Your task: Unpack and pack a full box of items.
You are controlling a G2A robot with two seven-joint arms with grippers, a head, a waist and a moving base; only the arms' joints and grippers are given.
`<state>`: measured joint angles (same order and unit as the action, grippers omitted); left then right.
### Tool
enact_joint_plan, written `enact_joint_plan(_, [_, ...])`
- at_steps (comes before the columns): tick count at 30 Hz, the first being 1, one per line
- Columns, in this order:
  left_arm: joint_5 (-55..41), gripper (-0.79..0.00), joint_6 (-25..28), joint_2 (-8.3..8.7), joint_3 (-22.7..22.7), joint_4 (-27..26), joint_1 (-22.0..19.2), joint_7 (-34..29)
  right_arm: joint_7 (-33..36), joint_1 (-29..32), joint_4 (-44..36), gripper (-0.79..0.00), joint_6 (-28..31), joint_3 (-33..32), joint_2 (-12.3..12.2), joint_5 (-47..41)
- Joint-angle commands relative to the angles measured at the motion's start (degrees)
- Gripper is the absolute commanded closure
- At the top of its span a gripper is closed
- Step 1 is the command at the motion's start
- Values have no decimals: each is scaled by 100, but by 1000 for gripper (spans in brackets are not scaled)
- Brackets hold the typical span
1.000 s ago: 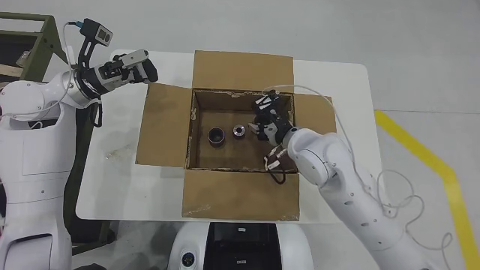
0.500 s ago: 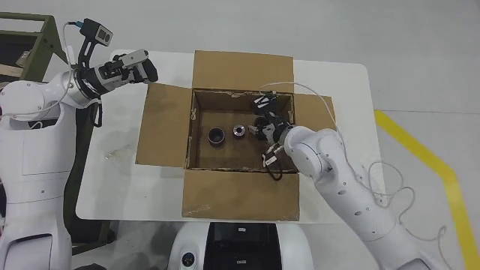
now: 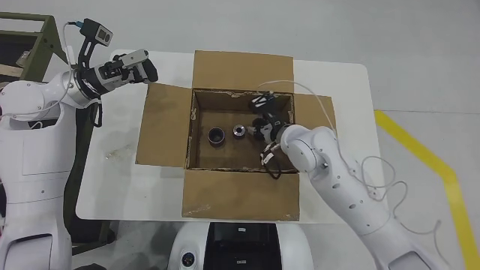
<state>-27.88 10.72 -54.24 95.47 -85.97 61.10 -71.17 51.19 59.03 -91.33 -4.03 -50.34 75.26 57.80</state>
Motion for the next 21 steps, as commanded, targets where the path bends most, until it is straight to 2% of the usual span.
enact_joint_plan(1, [0, -785, 0, 0, 0, 0, 0, 0, 24, -28, 36, -243, 5, 39, 17, 0])
enact_joint_plan(7, [0, -785, 0, 0, 0, 0, 0, 0, 44, -69, 117, -339, -7, 95, 57, -4])
enact_joint_plan(9, [0, -785, 0, 0, 0, 0, 0, 0, 52, -70, 128, -400, -11, 99, 66, -4])
enact_joint_plan(13, [0, -785, 0, 0, 0, 0, 0, 0, 79, -44, 86, -591, -15, 83, 73, 4])
enact_joint_plan(17, [0, -785, 0, 0, 0, 0, 0, 0, 124, 1, 2, -643, -11, 46, 72, 22])
enact_joint_plan(21, [0, -785, 0, 0, 0, 0, 0, 0, 115, 73, -236, -656, 35, 28, 68, 46])
